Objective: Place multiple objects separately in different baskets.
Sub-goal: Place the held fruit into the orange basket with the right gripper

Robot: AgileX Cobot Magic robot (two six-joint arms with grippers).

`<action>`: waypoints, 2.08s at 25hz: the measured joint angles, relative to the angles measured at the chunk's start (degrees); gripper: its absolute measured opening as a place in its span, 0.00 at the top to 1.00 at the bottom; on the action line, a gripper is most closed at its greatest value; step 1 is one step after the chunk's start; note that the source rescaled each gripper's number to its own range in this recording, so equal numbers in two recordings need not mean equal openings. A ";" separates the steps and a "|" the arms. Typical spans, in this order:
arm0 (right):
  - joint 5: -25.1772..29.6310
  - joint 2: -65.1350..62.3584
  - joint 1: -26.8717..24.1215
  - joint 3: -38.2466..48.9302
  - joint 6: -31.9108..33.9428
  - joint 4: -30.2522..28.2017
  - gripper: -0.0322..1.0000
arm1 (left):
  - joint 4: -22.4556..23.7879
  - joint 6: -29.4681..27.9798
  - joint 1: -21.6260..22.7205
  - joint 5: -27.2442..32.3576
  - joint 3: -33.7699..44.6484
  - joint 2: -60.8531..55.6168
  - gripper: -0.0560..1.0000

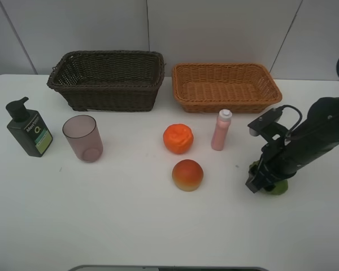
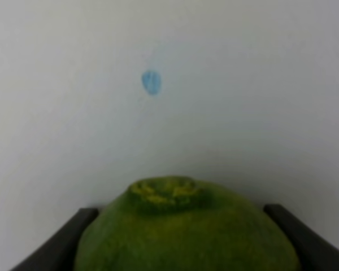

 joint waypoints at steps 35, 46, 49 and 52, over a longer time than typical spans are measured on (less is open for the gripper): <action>27.66 1.62 0.00 -19.78 1.84 -0.79 0.57 | 0.00 0.00 0.00 0.00 0.00 0.00 0.11; 43.54 3.17 -2.65 -45.59 12.33 -1.20 0.57 | 0.00 0.00 0.00 0.00 0.00 0.00 0.11; 44.51 7.26 -2.93 -53.25 14.97 -1.46 0.57 | 0.00 0.00 0.00 0.00 0.00 0.00 0.11; 45.37 12.83 -3.26 -62.17 16.88 -1.54 0.57 | 0.00 0.00 0.00 0.00 0.00 0.00 0.11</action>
